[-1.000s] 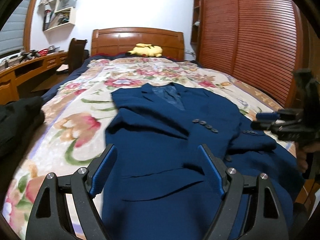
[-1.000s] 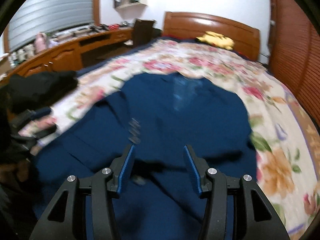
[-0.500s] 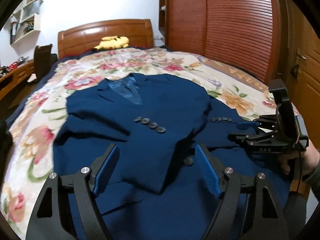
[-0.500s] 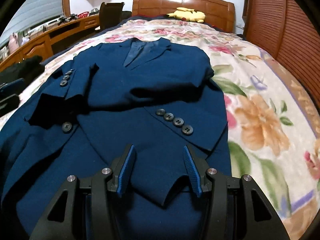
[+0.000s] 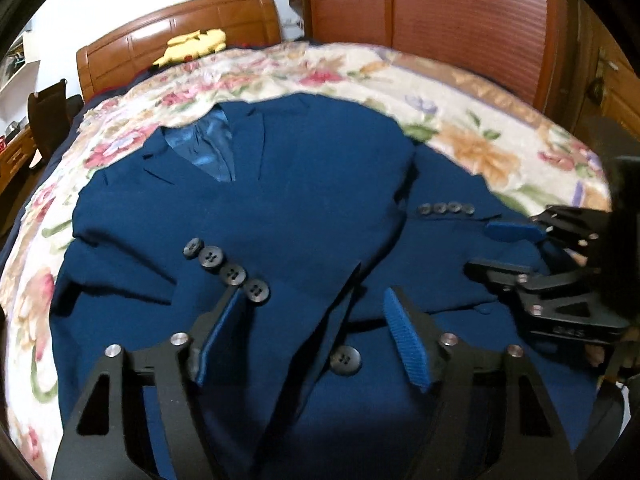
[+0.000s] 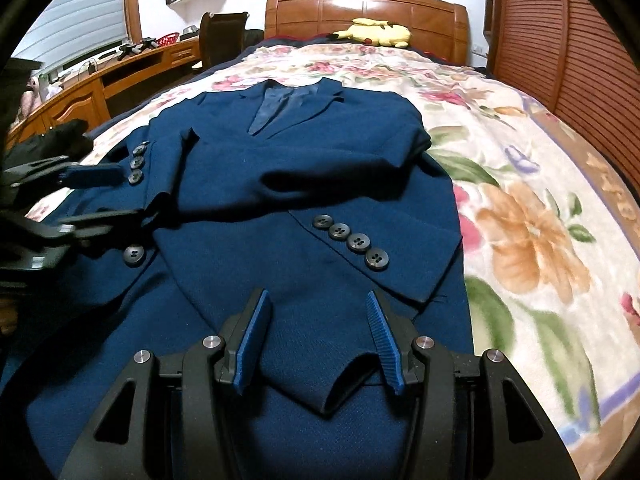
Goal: Fold large clothes
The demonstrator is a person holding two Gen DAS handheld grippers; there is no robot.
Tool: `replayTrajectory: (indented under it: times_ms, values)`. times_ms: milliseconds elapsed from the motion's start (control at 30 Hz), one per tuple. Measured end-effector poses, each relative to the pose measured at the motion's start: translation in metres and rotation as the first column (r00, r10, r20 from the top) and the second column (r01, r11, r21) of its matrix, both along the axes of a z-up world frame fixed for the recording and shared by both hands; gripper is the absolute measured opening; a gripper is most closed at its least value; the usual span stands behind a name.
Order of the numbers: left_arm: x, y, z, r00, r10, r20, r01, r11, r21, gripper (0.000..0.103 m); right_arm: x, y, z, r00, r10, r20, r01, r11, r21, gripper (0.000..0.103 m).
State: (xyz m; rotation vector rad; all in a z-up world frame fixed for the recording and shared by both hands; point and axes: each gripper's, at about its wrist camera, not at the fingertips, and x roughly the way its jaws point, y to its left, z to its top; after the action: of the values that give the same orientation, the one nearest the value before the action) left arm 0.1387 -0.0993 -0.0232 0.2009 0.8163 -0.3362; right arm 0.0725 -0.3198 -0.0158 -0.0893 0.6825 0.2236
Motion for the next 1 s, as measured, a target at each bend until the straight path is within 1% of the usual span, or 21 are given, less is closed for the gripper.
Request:
replayTrajectory:
  times_ms: [67,133,167,200,233,267,300,333,367,467,567,733,833,1000]
  values:
    - [0.003,-0.001,-0.004,1.0,0.007,-0.006,-0.006,1.0,0.02,0.066,-0.001,0.0,0.0,1.0,0.0,0.002,0.0,1.0,0.0,0.052]
    - [0.004,-0.002,-0.006,1.0,0.014,-0.006,-0.013,0.999,0.047,0.057,-0.002,0.0,0.001,1.0,-0.001,0.004,0.001,1.0,0.0,0.052]
    - [0.003,-0.003,-0.007,1.0,0.013,-0.002,-0.013,0.998,0.065,0.048,-0.002,-0.001,0.0,1.0,0.0,0.005,0.0,1.0,0.002,0.052]
    - [0.003,-0.004,-0.008,1.0,0.006,-0.001,-0.005,0.997,0.078,0.042,-0.002,-0.001,0.0,1.0,0.001,0.004,-0.001,1.0,0.003,0.052]
    - [0.0,-0.006,-0.007,1.0,-0.007,0.007,0.007,0.996,0.094,0.034,-0.002,-0.002,0.0,1.0,0.002,0.004,-0.002,1.0,0.006,0.052]
    - [0.0,-0.006,-0.007,1.0,-0.01,0.012,0.008,0.995,0.102,0.028,-0.002,-0.001,0.001,1.0,0.002,0.003,-0.002,1.0,0.009,0.052]
    - [-0.002,-0.004,-0.005,1.0,-0.014,0.012,0.013,0.995,0.104,0.018,-0.002,-0.002,0.001,1.0,0.003,0.003,-0.003,1.0,0.013,0.052]
    - [-0.004,-0.001,-0.002,1.0,-0.015,0.02,0.013,0.995,0.099,0.017,-0.003,-0.003,0.001,1.0,0.003,0.004,-0.003,1.0,0.016,0.052]
    - [-0.008,0.004,0.002,0.999,-0.01,0.032,0.007,0.996,0.093,0.012,-0.003,-0.002,0.001,1.0,0.003,0.005,-0.003,1.0,0.016,0.052]
    - [-0.014,0.018,0.013,0.998,0.007,0.065,-0.012,0.997,0.073,0.011,-0.004,-0.003,0.001,1.0,0.003,0.008,-0.003,1.0,0.018,0.052]
    - [-0.028,0.038,0.032,0.994,0.029,0.102,-0.031,0.999,0.013,0.01,-0.005,-0.003,0.001,1.0,0.002,0.011,-0.002,1.0,0.017,0.052]
    - [-0.047,0.06,0.055,0.986,0.055,0.159,-0.049,0.998,-0.041,0.01,-0.005,-0.003,0.0,1.0,0.005,0.01,-0.005,1.0,0.016,0.052]
    - [-0.055,0.068,0.064,0.983,0.057,0.173,-0.049,0.997,-0.054,0.01,-0.005,-0.002,0.001,1.0,0.005,0.011,-0.005,1.0,0.016,0.052]
    - [-0.07,0.074,0.067,0.983,0.05,0.177,-0.041,0.998,-0.054,0.01,-0.005,-0.002,0.001,1.0,0.005,0.01,-0.005,1.0,0.018,0.052]
